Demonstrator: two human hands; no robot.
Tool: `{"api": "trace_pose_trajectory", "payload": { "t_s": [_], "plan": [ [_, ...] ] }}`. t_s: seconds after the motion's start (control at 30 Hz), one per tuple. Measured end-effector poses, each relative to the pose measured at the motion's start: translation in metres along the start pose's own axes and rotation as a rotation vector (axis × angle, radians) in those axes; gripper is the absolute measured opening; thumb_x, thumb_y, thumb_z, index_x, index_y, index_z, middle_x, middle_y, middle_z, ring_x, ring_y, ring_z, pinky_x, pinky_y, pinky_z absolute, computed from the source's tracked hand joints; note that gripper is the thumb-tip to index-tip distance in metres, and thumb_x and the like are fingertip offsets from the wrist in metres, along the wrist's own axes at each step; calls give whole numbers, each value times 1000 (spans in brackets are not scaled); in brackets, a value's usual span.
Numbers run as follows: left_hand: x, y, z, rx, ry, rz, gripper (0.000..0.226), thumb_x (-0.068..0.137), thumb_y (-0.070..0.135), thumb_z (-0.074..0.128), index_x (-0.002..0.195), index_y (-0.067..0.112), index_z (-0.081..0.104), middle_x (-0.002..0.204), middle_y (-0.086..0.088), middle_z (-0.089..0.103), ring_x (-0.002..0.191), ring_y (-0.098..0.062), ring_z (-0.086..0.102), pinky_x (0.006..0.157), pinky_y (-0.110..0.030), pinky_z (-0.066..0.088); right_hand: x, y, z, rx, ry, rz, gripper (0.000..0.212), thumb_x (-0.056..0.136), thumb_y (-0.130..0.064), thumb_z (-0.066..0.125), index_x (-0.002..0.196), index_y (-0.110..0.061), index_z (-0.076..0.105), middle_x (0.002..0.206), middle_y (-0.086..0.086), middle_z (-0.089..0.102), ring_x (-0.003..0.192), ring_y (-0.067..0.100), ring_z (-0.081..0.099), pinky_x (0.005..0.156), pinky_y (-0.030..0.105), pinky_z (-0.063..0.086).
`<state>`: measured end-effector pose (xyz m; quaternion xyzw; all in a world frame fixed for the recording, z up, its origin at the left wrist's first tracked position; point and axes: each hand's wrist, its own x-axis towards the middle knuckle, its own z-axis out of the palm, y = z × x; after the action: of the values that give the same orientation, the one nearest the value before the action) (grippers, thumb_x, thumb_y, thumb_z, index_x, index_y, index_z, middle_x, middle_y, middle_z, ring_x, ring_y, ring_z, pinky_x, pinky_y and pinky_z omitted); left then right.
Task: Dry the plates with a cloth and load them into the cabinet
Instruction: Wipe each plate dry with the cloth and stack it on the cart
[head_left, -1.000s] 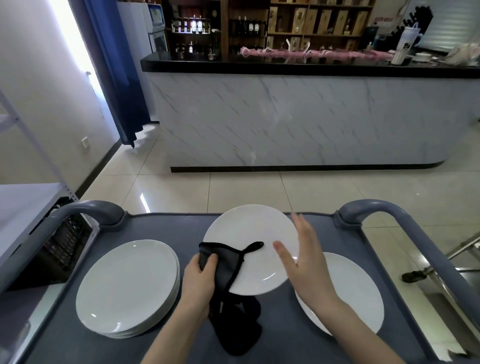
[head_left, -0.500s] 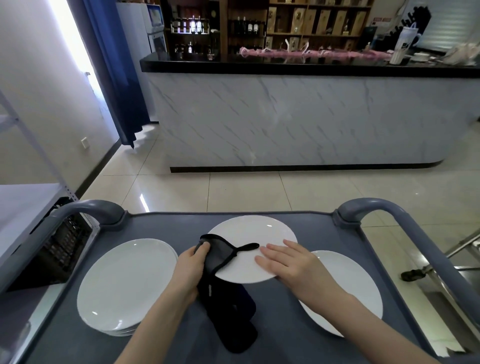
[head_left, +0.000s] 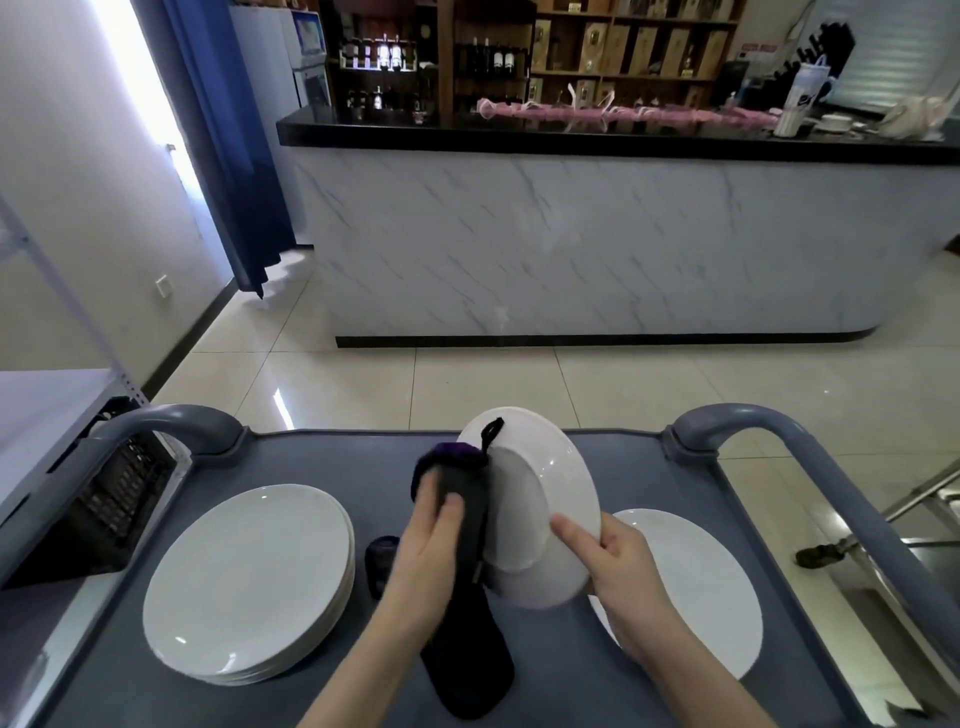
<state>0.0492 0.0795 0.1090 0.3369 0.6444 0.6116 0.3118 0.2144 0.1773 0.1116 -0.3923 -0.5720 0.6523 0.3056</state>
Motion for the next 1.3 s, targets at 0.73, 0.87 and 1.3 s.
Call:
{"api": "trace_pose_trajectory", "payload": {
  "t_s": [0.73,0.87,1.3],
  "plan": [
    [42,4,37,948,-209,376,60,95,53,15,151,36,28,152,12,34,143,-11,21,121,-44,6,-12,-24,-6,344,-9,57,27,80,-21,68,98,-4,78,106,20,74,97,29,73,72,35,60],
    [40,-12,28,564,-130,70,55,102,39,38,154,32,23,156,4,25,145,-14,18,120,-32,14,-13,-26,-12,316,12,35,25,77,-25,71,88,-4,78,99,22,74,86,26,73,67,33,59],
    [9,4,41,969,-242,523,53,98,44,20,146,34,40,143,11,41,139,-12,25,120,-51,4,-10,-20,-7,317,30,101,33,78,-30,67,94,-3,77,98,24,73,84,26,71,66,34,58]
  ]
}}
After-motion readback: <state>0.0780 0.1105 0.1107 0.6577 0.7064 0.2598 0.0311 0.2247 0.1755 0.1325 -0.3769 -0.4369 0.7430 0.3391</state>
